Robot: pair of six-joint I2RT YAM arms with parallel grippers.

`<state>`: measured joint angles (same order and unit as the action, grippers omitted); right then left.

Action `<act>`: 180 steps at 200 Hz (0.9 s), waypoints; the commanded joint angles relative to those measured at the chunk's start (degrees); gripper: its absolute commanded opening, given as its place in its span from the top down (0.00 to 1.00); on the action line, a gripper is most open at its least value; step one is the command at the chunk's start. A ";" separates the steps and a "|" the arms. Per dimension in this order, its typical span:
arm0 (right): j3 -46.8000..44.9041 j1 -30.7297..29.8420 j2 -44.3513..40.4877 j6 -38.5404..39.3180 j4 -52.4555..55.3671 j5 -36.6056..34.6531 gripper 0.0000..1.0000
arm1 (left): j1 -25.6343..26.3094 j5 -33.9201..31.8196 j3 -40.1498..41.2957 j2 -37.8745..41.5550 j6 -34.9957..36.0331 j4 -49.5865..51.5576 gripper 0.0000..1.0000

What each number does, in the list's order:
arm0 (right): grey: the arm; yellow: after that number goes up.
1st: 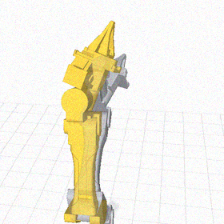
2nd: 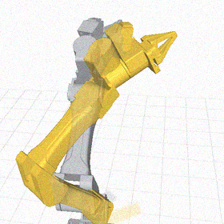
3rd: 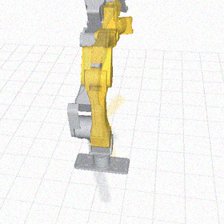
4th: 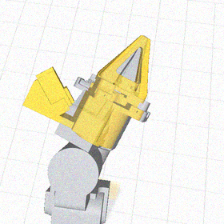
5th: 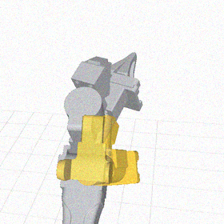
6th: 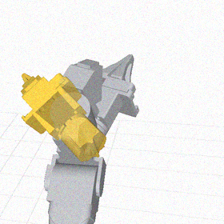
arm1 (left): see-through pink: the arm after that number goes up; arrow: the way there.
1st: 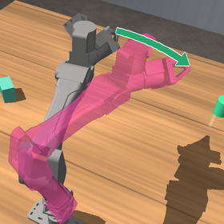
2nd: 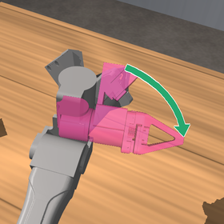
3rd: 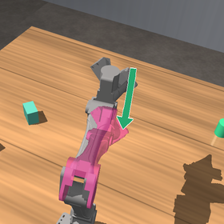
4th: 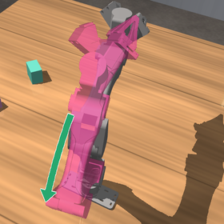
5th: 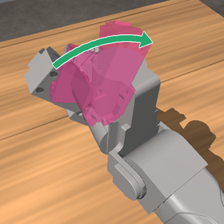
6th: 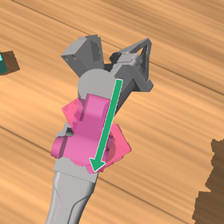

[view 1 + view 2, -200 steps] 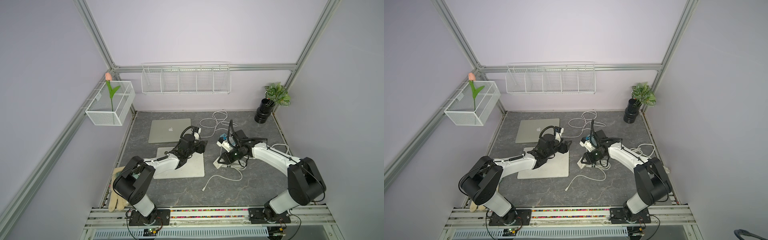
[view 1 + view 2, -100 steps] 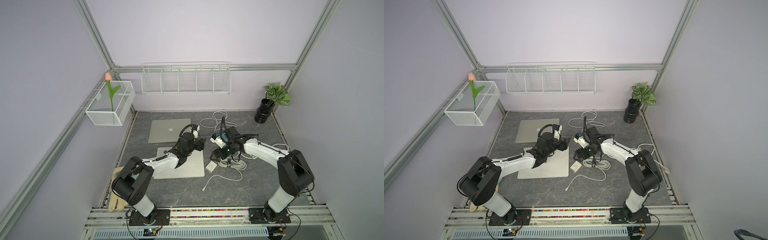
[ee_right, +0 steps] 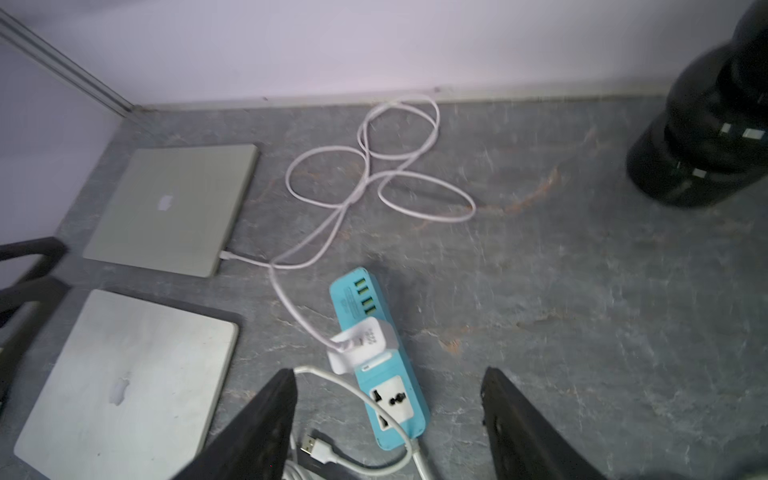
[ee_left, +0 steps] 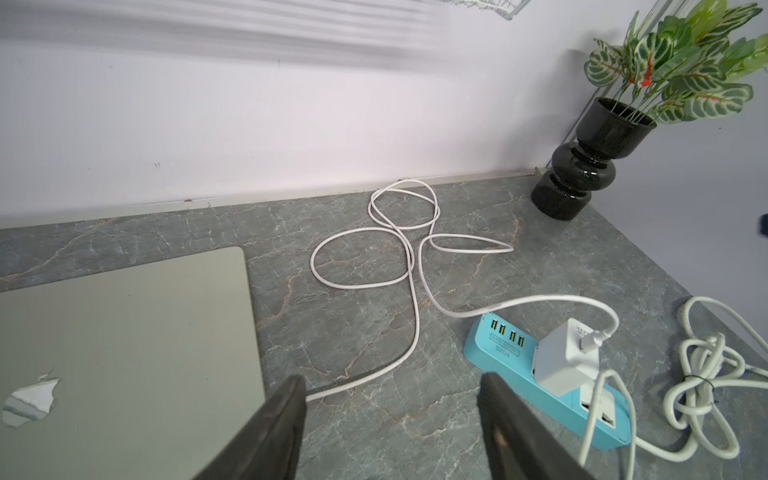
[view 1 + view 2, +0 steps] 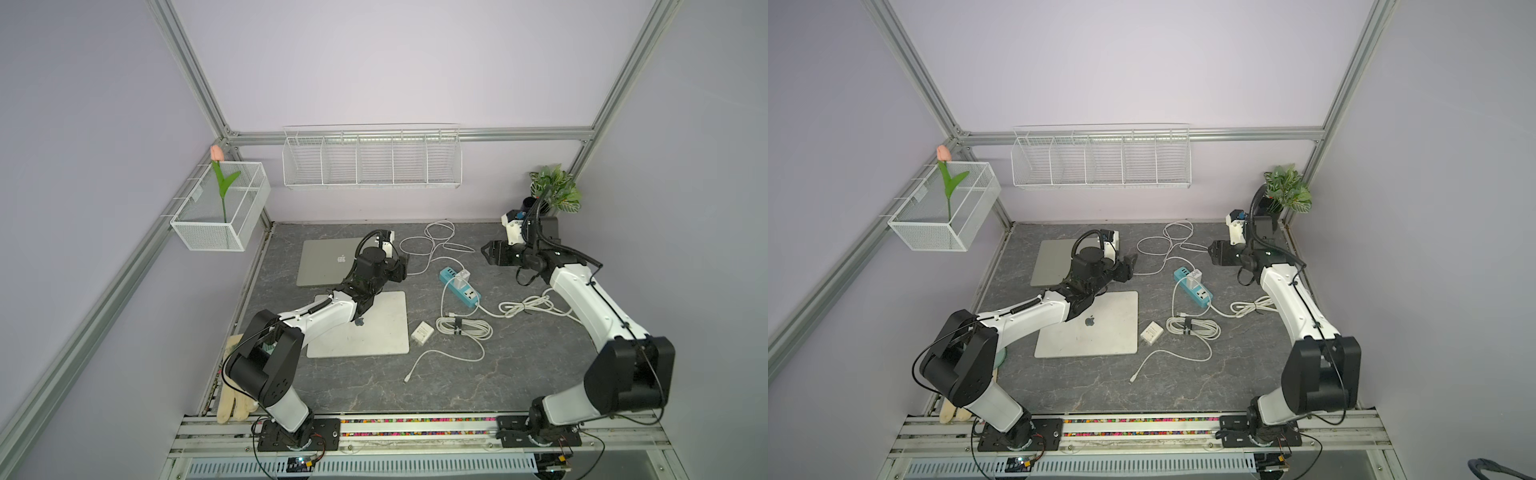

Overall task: Unplug the laptop charger
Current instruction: Place the plug at the center of the board, then move the socket to the center of the board.

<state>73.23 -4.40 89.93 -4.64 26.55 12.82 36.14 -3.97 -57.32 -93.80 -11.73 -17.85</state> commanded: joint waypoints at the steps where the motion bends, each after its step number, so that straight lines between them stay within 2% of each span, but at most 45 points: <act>1: -0.65 -0.04 2.49 2.88 5.79 -1.16 0.24 | 0.07 1.39 0.16 0.37 0.26 1.41 0.32; 48: -5.05 -0.39 7.84 6.05 4.73 -0.86 0.23 | 0.07 1.57 1.42 0.98 1.65 2.73 0.32; 123: -11.02 -5.57 9.57 8.92 -1.08 -0.19 0.21 | 0.07 3.26 0.72 -1.29 1.97 1.77 0.31; 143: -11.24 -6.56 10.71 6.81 -2.31 -4.16 0.21 | 0.08 3.55 1.14 -1.74 1.72 1.29 0.31; 162: -9.88 -6.98 11.60 3.82 -1.16 -13.01 0.21 | 0.07 3.72 1.43 -2.23 1.51 0.69 0.31; 180: -8.52 -7.02 11.65 0.13 0.79 -18.51 0.20 | 0.07 3.89 1.25 -2.39 1.53 0.97 0.31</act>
<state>62.81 -11.40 100.92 0.05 25.98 4.91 36.16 -0.99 -56.64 -95.07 -10.63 -16.21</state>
